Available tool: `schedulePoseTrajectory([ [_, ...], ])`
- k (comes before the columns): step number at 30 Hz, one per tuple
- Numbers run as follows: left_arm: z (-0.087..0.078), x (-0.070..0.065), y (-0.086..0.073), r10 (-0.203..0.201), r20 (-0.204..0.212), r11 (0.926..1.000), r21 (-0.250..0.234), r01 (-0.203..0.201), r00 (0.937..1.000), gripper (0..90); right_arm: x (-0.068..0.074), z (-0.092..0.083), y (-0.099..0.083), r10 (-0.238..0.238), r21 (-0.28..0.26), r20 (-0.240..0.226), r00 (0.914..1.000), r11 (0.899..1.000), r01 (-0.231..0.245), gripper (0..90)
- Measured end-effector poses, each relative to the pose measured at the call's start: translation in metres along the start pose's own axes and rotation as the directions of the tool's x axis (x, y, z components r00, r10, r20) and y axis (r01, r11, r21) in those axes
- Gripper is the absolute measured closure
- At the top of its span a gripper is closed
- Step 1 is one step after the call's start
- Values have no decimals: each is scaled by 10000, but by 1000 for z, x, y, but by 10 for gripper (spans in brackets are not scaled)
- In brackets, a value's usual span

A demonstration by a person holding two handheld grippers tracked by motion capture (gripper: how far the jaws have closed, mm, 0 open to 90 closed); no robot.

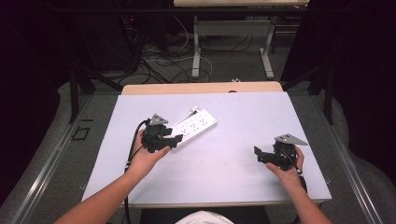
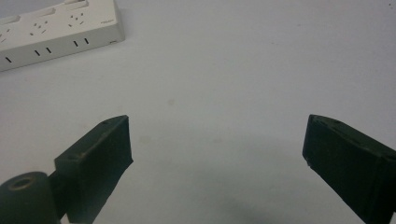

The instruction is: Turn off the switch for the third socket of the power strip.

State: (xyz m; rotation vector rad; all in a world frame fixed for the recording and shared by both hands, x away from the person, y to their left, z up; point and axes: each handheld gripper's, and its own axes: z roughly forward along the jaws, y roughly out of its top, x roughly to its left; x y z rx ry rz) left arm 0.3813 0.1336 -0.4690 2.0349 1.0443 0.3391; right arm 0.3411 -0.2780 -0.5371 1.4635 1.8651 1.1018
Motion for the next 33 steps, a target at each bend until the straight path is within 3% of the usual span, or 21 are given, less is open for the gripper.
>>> schedulePoseTrajectory([
  [13, 7, -6, 21, 25, 105, 9999, 129, -27, 9999, 470, 0, 0, 0, 3, 25, -19, 10000, 10000, -3, 74],
  [33, 11, -8, 57, 61, -284, 9999, 114, -57, 9996, 509, -1, 1, 0, -58, 1, -31, 10000, 10000, 58, 74],
])
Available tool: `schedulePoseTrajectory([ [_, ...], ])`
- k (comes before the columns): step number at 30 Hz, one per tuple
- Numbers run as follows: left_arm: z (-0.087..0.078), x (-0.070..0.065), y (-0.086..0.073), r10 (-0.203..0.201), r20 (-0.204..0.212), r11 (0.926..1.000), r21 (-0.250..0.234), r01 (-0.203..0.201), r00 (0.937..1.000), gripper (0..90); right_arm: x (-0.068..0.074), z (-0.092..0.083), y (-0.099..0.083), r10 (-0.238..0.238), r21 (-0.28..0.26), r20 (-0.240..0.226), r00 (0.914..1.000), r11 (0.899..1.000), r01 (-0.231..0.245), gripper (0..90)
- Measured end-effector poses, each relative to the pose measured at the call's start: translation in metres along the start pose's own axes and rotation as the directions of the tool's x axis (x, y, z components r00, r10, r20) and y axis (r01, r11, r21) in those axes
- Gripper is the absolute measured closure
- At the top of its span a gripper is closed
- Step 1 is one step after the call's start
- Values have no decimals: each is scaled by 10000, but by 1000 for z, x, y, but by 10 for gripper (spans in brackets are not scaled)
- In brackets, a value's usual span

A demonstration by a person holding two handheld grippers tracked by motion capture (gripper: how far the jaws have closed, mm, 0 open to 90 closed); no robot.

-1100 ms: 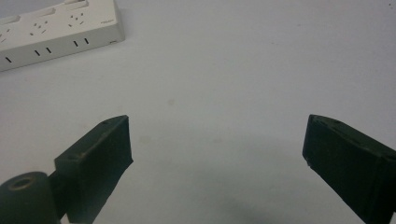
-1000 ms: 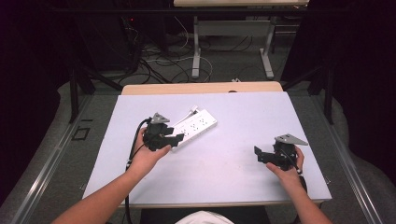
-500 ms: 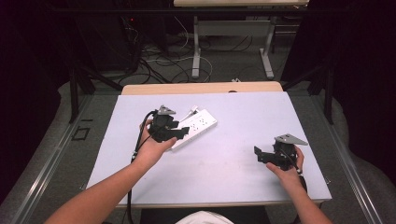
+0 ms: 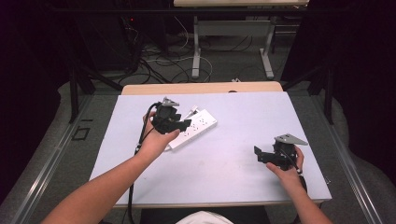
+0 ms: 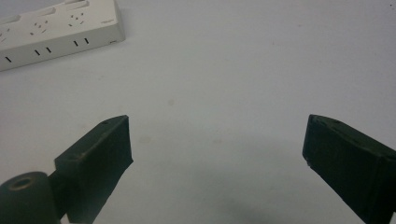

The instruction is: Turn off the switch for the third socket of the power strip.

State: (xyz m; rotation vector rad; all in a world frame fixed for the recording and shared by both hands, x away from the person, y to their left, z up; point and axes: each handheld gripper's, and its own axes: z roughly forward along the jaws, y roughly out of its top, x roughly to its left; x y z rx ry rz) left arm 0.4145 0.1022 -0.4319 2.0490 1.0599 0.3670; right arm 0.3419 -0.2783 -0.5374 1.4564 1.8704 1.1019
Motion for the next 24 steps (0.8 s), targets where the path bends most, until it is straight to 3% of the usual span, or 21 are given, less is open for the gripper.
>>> schedulePoseTrajectory([
  [14, 13, 7, 21, -225, -36, 9996, -147, 225, 9997, 587, -1, 3, 1, 152, 6, -71, 9999, 9999, -152, 74],
  [24, 26, 7, 34, -154, -192, 9997, -193, 151, 9997, 641, -2, 5, 0, 136, 65, -125, 9998, 9999, -135, 76],
])
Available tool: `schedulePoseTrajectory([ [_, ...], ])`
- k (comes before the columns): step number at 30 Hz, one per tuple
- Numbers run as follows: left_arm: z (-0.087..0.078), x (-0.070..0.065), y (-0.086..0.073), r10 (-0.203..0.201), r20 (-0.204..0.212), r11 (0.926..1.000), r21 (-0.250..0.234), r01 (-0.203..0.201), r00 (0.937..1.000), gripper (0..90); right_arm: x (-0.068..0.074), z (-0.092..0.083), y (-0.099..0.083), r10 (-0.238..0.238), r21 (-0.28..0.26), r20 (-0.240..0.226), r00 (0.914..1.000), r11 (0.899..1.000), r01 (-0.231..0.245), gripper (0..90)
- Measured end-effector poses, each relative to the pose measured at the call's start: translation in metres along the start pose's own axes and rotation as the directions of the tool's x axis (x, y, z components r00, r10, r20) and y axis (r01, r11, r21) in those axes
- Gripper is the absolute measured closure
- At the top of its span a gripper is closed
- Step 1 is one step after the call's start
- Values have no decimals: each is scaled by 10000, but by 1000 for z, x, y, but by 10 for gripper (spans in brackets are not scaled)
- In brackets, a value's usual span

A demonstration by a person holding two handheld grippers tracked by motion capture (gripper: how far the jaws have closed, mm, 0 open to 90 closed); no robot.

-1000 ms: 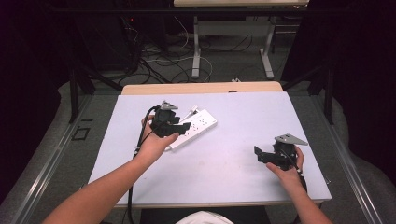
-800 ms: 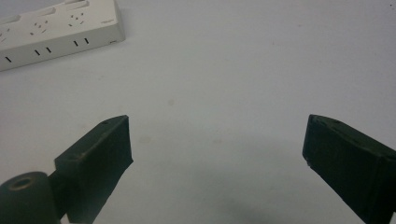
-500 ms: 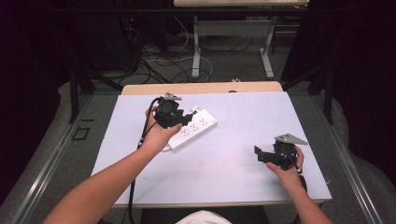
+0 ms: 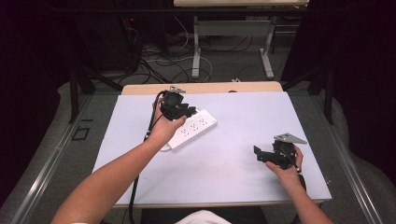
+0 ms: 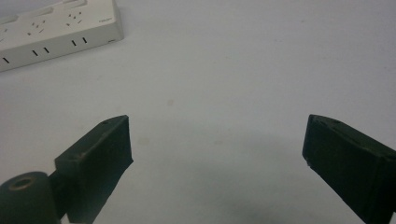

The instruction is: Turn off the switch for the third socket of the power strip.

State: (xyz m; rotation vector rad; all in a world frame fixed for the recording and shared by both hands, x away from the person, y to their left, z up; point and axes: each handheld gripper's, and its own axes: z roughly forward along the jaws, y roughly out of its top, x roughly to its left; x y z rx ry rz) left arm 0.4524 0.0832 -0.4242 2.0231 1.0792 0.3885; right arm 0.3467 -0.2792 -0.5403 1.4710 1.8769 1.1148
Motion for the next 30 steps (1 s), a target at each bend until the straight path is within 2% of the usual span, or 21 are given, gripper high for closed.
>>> schedulePoseTrajectory([
  [4, 8, 1, 5, 0, -170, 10000, -26, 0, 9999, 661, 2, 0, 1, 142, -17, -9, 9999, 9999, -142, 77],
  [8, 13, 2, 8, -52, -288, 10000, -7, 52, 9996, 663, 2, 1, 1, 9, 3, -53, 10000, 10000, -9, 77],
  [16, 26, 7, 12, -472, -501, 9984, 292, 487, 9976, 681, 3, 1, 1, 25, 31, -122, 9999, 10000, -25, 77],
  [18, 29, 9, 12, -415, -572, 9986, 300, 433, 9975, 684, 3, 1, 1, 34, 34, -124, 9999, 10000, -34, 77],
  [23, 35, 14, 13, -602, -978, 9980, 119, 616, 9934, 681, 2, 1, 0, 51, 78, -118, 9999, 10000, -50, 78],
  [30, 42, 27, 13, -835, -1434, 9962, 139, 864, 9861, 675, 2, 1, 0, 59, 83, -141, 9999, 9999, -58, 80],
])
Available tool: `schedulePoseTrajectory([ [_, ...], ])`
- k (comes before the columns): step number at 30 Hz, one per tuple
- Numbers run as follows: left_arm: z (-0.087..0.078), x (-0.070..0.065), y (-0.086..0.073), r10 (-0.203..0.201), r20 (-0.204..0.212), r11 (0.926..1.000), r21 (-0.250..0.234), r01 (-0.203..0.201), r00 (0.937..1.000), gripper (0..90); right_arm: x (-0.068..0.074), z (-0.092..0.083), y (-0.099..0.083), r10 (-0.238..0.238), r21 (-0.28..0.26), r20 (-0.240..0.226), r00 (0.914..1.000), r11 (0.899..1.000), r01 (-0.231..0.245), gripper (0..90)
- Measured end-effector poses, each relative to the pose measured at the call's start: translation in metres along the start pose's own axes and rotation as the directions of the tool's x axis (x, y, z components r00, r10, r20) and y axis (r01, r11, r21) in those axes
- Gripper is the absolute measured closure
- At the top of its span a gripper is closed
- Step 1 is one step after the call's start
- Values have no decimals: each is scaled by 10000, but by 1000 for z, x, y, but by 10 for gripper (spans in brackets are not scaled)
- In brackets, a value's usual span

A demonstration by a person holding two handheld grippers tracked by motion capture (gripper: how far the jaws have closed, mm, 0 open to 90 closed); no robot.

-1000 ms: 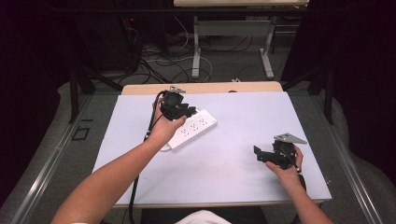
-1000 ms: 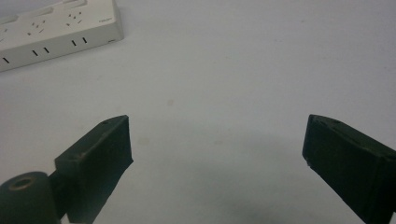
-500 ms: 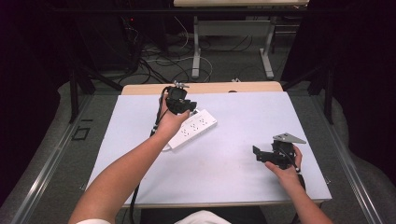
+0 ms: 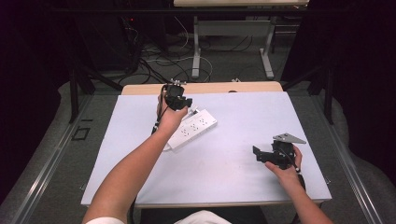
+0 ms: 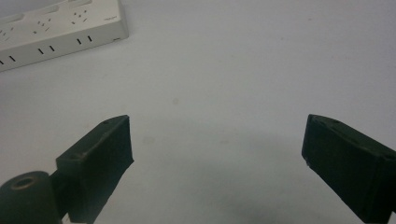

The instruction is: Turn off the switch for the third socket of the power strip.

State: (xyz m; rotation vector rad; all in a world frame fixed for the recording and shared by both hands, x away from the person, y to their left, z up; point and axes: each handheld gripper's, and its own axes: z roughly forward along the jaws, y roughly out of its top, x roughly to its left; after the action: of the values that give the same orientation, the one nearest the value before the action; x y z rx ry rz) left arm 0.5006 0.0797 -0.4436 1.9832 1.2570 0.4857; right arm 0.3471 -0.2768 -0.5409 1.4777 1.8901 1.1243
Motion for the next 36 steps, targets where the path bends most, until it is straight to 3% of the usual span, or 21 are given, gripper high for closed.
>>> schedulePoseTrajectory([
  [7, 12, 11, 1, -478, -77, 9988, 103, 478, 9988, 656, 0, 0, 0, 35, -28, 5, 10000, 10000, -35, 80],
  [12, 21, 14, 1, -767, -30, 9970, 113, 767, 9970, 690, 0, 0, 0, 23, -111, 109, 9999, 9999, -22, 80],
  [15, 27, 15, 1, -560, -74, 9982, 190, 561, 9984, 709, 0, 0, 0, 32, -101, 105, 9999, 9999, -31, 80],
  [17, 30, 15, 0, -727, 17, 9972, 200, 726, 9974, 716, -1, -1, 0, 7, -28, 40, 10000, 10000, -6, 80],
  [24, 42, 18, -3, -663, 124, 9971, 371, 658, 9977, 749, -1, -1, -1, -24, -28, 20, 10000, 10000, 24, 81],
  [33, 59, 16, -8, -1139, 237, 9922, 536, 1125, 9932, 797, -1, -1, -1, -26, -31, 24, 10000, 10000, 26, 82],
  [36, 62, 14, -9, -1057, 289, 9923, 675, 1035, 9940, 809, -1, -1, -1, 13, -15, 25, 10000, 10000, -13, 82],
])
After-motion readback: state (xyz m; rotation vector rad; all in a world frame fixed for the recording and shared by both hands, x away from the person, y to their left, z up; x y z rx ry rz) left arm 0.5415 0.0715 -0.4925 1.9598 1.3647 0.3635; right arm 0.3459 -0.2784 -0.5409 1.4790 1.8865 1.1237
